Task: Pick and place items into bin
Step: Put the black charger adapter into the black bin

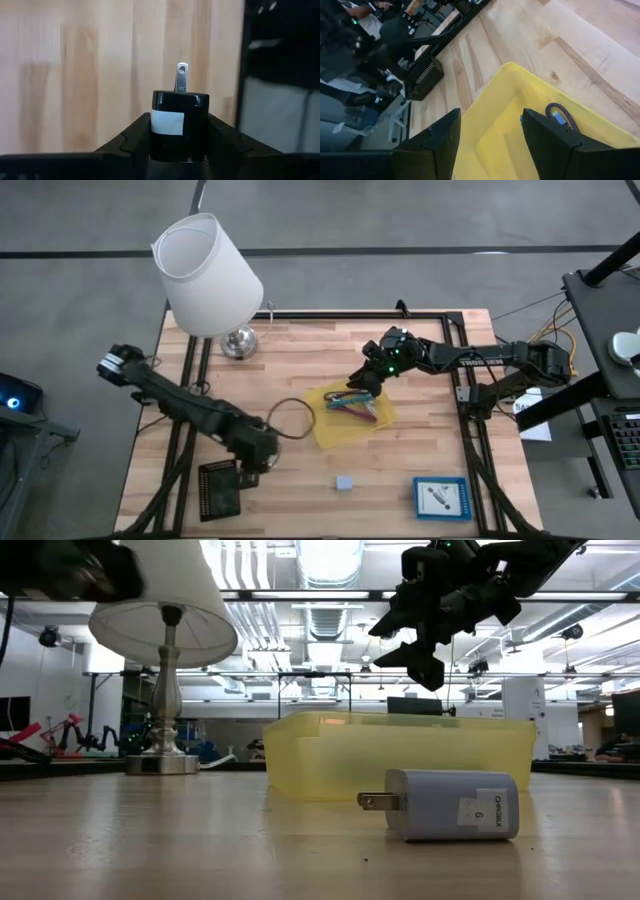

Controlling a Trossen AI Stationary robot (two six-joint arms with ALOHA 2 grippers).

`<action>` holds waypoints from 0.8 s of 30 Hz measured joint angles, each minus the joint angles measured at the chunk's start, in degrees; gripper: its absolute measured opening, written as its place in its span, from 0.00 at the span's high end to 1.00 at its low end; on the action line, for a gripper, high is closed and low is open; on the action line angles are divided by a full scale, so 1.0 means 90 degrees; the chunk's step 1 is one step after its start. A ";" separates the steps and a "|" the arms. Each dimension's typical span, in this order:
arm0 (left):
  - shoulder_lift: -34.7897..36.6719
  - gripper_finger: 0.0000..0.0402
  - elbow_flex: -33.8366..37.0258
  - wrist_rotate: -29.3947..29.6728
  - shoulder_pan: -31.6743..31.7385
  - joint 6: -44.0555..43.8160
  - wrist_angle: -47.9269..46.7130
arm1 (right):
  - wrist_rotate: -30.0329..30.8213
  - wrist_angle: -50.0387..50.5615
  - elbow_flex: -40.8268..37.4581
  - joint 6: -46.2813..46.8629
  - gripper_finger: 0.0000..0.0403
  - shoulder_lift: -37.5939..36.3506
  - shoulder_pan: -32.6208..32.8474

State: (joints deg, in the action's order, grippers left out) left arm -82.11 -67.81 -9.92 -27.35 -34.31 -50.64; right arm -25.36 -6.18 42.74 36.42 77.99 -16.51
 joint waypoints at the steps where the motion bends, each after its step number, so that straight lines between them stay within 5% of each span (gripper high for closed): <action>1: 0.0142 0.67 0.0050 0.0033 -0.0116 -0.0430 0.0001 | 0.0000 0.0004 0.0000 0.0005 0.51 0.0001 0.0000; 7: 0.0583 0.67 0.0239 0.0413 -0.1025 -0.2079 -0.0567 | 0.0000 -0.0004 0.0000 0.0006 0.51 0.0001 0.0000; 24: 0.0532 0.67 0.1653 0.0327 -0.2395 -0.3650 0.0093 | 0.0189 -0.0002 0.0000 0.0005 0.51 0.0001 0.0000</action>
State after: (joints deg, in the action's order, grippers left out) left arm -77.32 -52.93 -6.98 -48.90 -67.16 -49.80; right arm -23.66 -6.20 42.74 36.46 78.00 -16.51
